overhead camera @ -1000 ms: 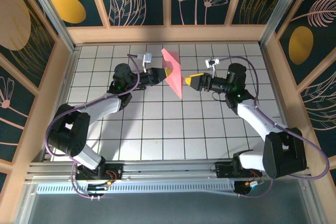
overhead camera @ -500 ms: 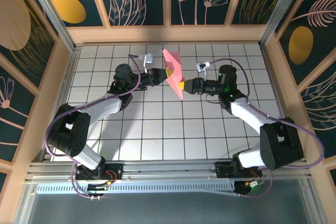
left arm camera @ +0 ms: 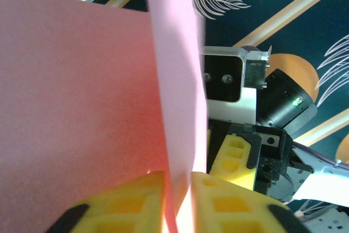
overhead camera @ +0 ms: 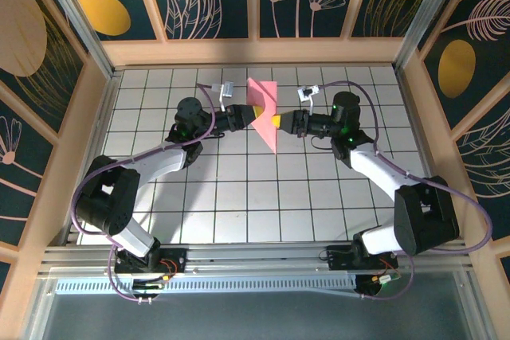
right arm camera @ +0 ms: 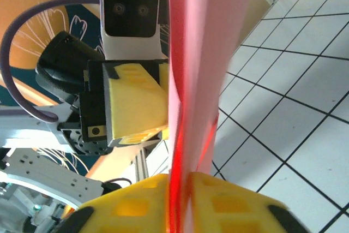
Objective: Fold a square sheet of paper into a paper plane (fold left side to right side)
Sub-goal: Turn over the paper at the center of the table.
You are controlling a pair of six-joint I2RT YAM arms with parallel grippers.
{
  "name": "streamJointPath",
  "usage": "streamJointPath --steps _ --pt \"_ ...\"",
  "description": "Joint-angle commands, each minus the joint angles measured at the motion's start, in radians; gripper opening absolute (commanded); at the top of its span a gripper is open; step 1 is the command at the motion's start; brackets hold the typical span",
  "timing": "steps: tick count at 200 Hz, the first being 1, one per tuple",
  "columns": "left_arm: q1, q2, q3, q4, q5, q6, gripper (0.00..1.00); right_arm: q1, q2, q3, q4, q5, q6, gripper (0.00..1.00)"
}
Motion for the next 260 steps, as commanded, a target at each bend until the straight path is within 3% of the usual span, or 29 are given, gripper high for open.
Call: streamJointPath --steps 1,32,69,102,135,186,221,260 --pt "-0.005 -0.047 -0.001 -0.047 -0.053 0.076 0.27 0.004 -0.008 0.049 -0.041 0.016 -0.032 0.10" --pt "-0.005 -0.115 -0.009 -0.198 -0.168 0.183 0.39 0.004 -0.034 0.077 -0.158 0.065 -0.105 0.03" --pt "-0.005 -0.231 -0.049 -0.361 -0.401 0.291 0.52 0.005 -0.069 0.113 -0.329 0.187 -0.208 0.00" --pt "-0.005 -0.355 -0.106 -0.464 -0.564 0.364 0.64 0.026 -0.091 0.198 -0.571 0.461 -0.326 0.00" --pt "-0.005 -0.468 -0.163 -0.549 -0.657 0.405 0.69 0.134 -0.092 0.300 -0.801 0.898 -0.428 0.00" --pt "-0.005 -0.648 -0.254 -0.604 -0.893 0.440 0.77 0.272 -0.024 0.392 -1.003 1.395 -0.420 0.00" --pt "-0.005 -0.723 -0.271 -0.644 -0.992 0.464 0.81 0.362 0.072 0.438 -1.091 1.604 -0.407 0.00" --pt "-0.005 -0.742 -0.275 -0.653 -1.019 0.456 0.81 0.447 0.272 0.472 -1.157 1.739 -0.382 0.00"
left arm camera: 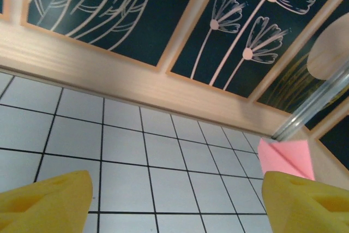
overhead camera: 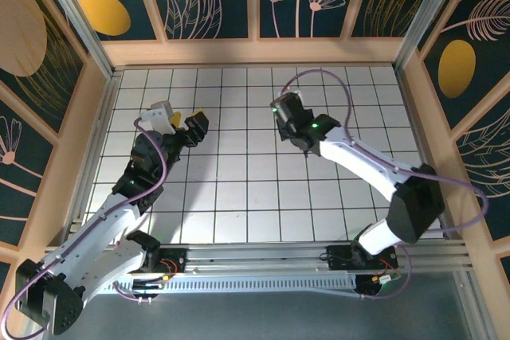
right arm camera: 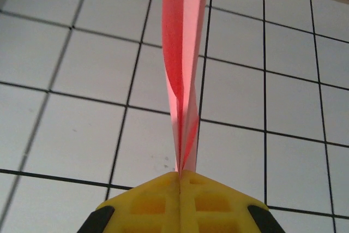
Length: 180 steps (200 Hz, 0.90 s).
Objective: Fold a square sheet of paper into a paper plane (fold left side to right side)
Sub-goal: Turn over the paper at the center of the table.
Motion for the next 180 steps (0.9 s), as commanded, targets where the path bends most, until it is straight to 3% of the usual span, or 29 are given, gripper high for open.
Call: streamJointPath --steps 1,39,70,127,151,180 --pt "-0.005 -0.012 -0.014 -0.022 -0.052 0.015 0.81 0.044 0.114 0.033 -0.093 0.173 0.020 0.00" --pt "-0.006 0.009 -0.006 -0.025 -0.042 0.008 0.81 0.106 0.327 0.045 -0.102 0.220 0.058 0.00" --pt "-0.005 0.027 0.000 -0.028 -0.038 0.004 0.81 0.122 0.431 0.050 -0.070 0.145 0.070 0.00" --pt "-0.005 0.071 0.001 -0.030 -0.018 -0.014 0.82 0.124 0.475 0.055 -0.013 -0.055 0.074 0.32" --pt "-0.004 0.104 0.016 -0.022 0.008 -0.023 0.82 0.108 0.410 0.044 0.006 -0.122 0.076 0.47" --pt "-0.005 0.170 0.039 -0.015 0.049 -0.052 0.83 0.065 0.276 0.003 0.046 -0.205 0.079 0.59"
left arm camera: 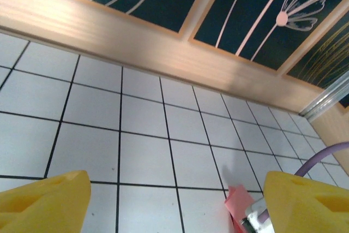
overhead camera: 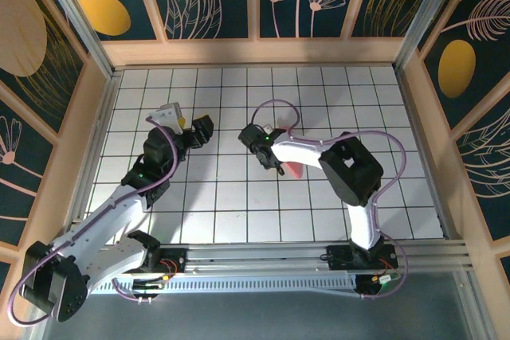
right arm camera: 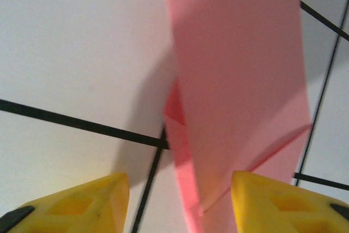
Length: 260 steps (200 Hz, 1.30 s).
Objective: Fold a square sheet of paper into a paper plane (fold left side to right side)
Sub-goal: Turn over the paper at the center of the table, then pick up the paper from the center of the table.
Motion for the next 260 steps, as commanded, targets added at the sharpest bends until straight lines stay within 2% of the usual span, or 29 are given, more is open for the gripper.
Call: streamJointPath --steps 1,26,47,85,102,128,166,185,221,245,260 --pt "-0.005 0.049 0.039 0.013 0.047 -0.038 0.83 -0.025 -0.135 -0.030 0.066 -0.135 0.021 0.59" --pt "-0.005 0.141 0.070 0.021 0.114 -0.079 0.83 -0.085 -0.267 -0.089 0.114 -0.210 0.027 0.65" --pt "-0.004 0.247 0.105 0.039 0.213 -0.123 0.81 -0.158 -0.382 -0.165 0.185 -0.276 0.039 0.70" --pt "-0.004 0.451 0.173 0.101 0.386 -0.223 0.70 -0.286 -0.571 -0.331 0.342 -0.394 0.082 0.80" --pt "-0.008 0.539 0.200 0.146 0.465 -0.269 0.67 -0.386 -0.640 -0.405 0.411 -0.453 0.122 0.83" --pt "-0.038 0.667 0.263 0.165 0.530 -0.317 0.67 -0.523 -0.725 -0.533 0.536 -0.634 0.209 0.90" --pt "-0.103 0.841 0.345 0.195 0.574 -0.384 0.67 -0.691 -0.769 -0.693 0.718 -0.851 0.346 0.92" --pt "-0.123 0.911 0.411 0.190 0.577 -0.416 0.67 -0.725 -0.768 -0.725 0.742 -0.892 0.362 0.92" --pt "-0.141 1.017 0.498 0.167 0.584 -0.451 0.67 -0.745 -0.781 -0.733 0.730 -0.895 0.346 0.92" --pt "-0.146 1.069 0.541 0.173 0.597 -0.461 0.63 -0.754 -0.785 -0.732 0.714 -0.892 0.333 0.92" --pt "-0.146 1.100 0.566 0.175 0.603 -0.465 0.57 -0.759 -0.789 -0.734 0.710 -0.892 0.329 0.92"
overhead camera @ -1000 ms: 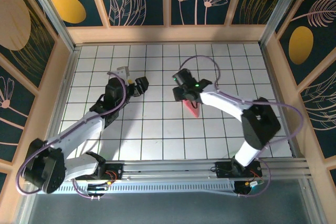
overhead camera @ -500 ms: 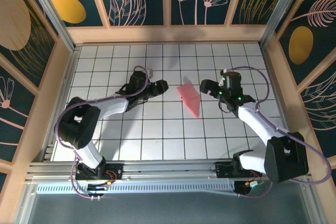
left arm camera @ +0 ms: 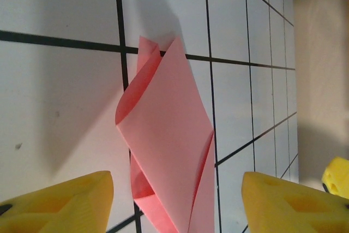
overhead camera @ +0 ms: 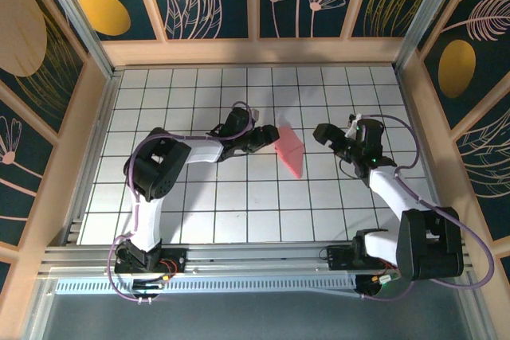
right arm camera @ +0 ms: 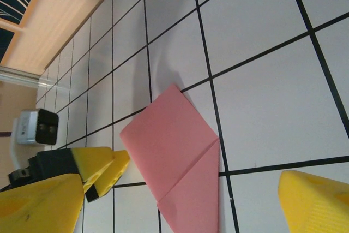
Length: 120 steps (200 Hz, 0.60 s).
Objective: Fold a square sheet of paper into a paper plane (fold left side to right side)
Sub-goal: Pick up the paper from the center of the table.
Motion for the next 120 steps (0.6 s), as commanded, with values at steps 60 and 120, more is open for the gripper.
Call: streamJointPath --steps 60,120 --pt "-0.006 0.127 0.124 0.044 0.060 -0.042 0.28 -0.031 -0.042 -0.017 0.015 -0.043 -0.019 0.92" --pt "0.005 0.056 0.070 0.043 0.086 0.070 0.00 -0.085 -0.043 -0.039 0.097 -0.217 -0.029 0.92"
